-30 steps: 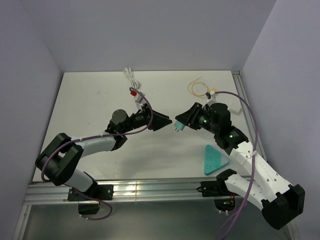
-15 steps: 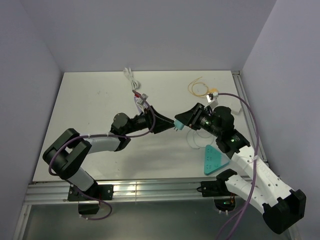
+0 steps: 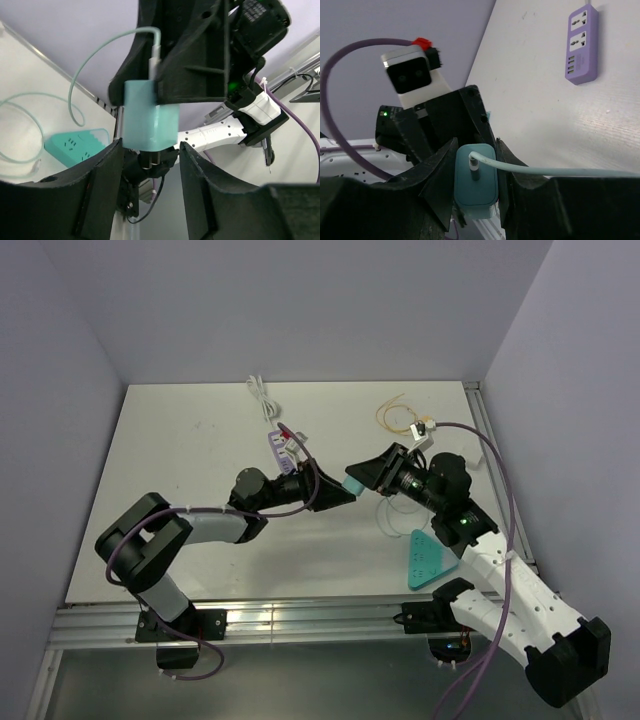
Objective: Insert the plug
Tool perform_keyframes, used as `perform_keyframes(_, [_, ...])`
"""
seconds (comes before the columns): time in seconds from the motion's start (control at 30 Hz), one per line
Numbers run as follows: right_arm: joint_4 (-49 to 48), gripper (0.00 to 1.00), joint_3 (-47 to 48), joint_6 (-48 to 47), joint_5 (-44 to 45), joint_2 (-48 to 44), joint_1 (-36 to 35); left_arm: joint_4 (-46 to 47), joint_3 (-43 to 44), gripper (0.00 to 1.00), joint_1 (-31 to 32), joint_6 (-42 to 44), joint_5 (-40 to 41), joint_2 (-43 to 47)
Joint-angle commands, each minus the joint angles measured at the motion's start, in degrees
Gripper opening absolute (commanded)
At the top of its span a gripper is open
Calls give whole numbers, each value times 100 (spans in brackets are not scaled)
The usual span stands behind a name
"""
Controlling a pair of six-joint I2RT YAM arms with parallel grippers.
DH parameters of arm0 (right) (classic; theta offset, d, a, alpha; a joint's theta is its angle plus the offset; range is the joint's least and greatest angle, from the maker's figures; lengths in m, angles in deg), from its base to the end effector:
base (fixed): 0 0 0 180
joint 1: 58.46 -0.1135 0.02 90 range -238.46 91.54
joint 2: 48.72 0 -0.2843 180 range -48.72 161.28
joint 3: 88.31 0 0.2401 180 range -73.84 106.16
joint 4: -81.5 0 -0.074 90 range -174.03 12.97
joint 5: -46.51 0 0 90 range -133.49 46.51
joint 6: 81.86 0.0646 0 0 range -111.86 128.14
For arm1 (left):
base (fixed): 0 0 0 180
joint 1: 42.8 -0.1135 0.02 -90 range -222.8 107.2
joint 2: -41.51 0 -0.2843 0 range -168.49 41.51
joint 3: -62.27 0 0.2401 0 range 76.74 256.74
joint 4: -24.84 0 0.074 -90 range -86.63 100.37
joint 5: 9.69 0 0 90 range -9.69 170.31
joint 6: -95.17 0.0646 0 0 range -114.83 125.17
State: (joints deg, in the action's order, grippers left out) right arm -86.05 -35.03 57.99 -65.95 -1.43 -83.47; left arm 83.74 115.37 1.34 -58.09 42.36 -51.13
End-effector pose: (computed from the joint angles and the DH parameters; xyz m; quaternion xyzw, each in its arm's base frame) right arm 0.1697 0.1064 0.3324 0.0306 0.7423 0.5125 0.4306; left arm 0.2136 -0.2626 0.2861 0.1708 0.5832 -0.7331 0.3053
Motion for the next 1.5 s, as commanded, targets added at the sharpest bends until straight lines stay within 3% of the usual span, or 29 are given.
perform_keyframes(0.0, [-579,0,-101,-124,-250,35,41,1469,224,49,33,-606,-203,-254])
perform_keyframes(0.17, [-572,0,-110,-343,-522,-62,41,1988,224,30,24,-924,-212,-474])
perform_keyframes(0.23, [-466,0,-66,-484,-628,-79,41,2068,224,29,24,-995,-195,-509])
perform_keyframes(0.67, [-475,0,-277,-730,-637,-176,41,2947,145,54,16,-1408,-221,-562])
perform_keyframes(0.83, [-475,0,-347,-652,-585,-185,41,2771,31,55,24,-1145,-142,-360])
perform_keyframes(1.1, [-228,0,-383,-704,-286,-448,41,3088,-128,46,24,-1100,-124,-272])
perform_keyframes(1.47, [-554,0,-479,-590,-725,-369,32,3325,31,64,42,-1180,-133,-281])
